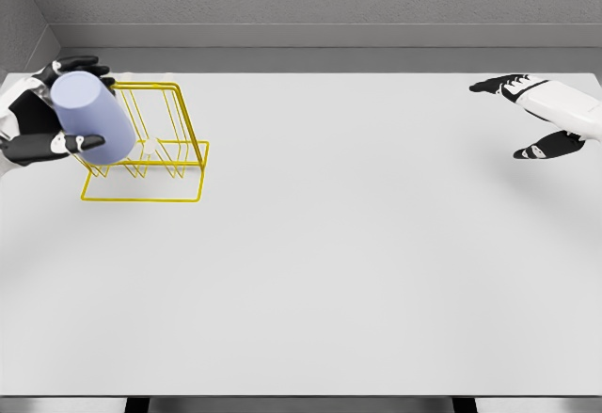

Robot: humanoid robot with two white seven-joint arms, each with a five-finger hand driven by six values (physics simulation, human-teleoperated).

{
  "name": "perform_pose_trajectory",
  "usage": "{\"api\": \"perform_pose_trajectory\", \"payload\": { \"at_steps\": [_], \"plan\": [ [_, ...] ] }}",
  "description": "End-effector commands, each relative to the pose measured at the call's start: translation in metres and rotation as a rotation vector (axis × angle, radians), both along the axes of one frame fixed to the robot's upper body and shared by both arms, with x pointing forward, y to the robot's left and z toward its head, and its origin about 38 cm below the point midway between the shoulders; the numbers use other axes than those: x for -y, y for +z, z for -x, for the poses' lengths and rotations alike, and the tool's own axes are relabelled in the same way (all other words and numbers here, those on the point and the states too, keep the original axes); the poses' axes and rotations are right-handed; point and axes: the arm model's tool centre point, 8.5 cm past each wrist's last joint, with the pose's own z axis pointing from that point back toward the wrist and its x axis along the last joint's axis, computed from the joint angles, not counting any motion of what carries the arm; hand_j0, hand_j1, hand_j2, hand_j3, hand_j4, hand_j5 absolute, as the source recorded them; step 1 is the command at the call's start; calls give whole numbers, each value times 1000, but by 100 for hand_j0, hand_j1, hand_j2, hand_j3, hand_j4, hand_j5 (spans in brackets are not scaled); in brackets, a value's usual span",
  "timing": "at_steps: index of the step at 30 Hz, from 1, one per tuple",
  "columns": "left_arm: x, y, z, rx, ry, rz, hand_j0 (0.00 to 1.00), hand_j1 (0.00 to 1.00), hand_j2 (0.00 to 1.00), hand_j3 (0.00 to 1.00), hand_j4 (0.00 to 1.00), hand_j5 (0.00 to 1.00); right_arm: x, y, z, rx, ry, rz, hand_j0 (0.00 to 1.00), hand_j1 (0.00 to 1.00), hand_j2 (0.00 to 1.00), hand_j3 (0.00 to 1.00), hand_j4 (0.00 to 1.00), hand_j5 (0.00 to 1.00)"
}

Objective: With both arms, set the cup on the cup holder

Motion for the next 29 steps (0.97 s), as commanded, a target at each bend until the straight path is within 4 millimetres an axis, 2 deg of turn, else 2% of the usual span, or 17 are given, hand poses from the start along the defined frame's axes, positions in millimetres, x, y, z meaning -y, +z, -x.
{"api": "perform_pose_trajectory", "payload": {
  "at_steps": [1, 12, 15, 17, 19, 21, 22, 24, 29],
  "plan": [
    [-1, 3, 0, 3, 0, -1, 100, 100, 100, 100, 100, 100, 1, 1, 0, 1, -3, -6, 100, 100, 100, 100, 100, 100],
    [2, 4, 3, 11, -11, 9, 100, 100, 100, 100, 100, 100, 1, 1, 0, 1, -3, -6, 100, 100, 100, 100, 100, 100],
    [15, 19, 12, 62, -55, -9, 100, 100, 100, 100, 100, 100, 1, 1, 0, 1, -3, -6, 100, 100, 100, 100, 100, 100],
    [31, 28, 29, 104, -116, -30, 100, 100, 100, 100, 100, 100, 1, 1, 0, 1, -3, -6, 100, 100, 100, 100, 100, 100],
    [38, 30, 39, 145, -139, -19, 100, 100, 100, 100, 100, 100, 1, 1, 0, 1, -3, -6, 100, 100, 100, 100, 100, 100],
    [42, 30, 40, 149, -150, -14, 100, 100, 100, 100, 100, 100, 1, 1, 0, 1, -3, -6, 100, 100, 100, 100, 100, 100],
    [43, 30, 41, 146, -154, -11, 100, 100, 100, 100, 100, 100, 0, 1, 0, 1, -2, -8, 100, 100, 100, 100, 100, 100],
    [57, 13, 43, 100, -192, -9, 100, 100, 100, 100, 100, 100, 1, 1, 0, 1, -3, -6, 100, 100, 100, 100, 100, 100],
    [70, -8, 49, 56, -225, -57, 100, 100, 100, 100, 100, 100, 1, 1, 0, 1, -3, -6, 100, 100, 100, 100, 100, 100]
  ]
}}
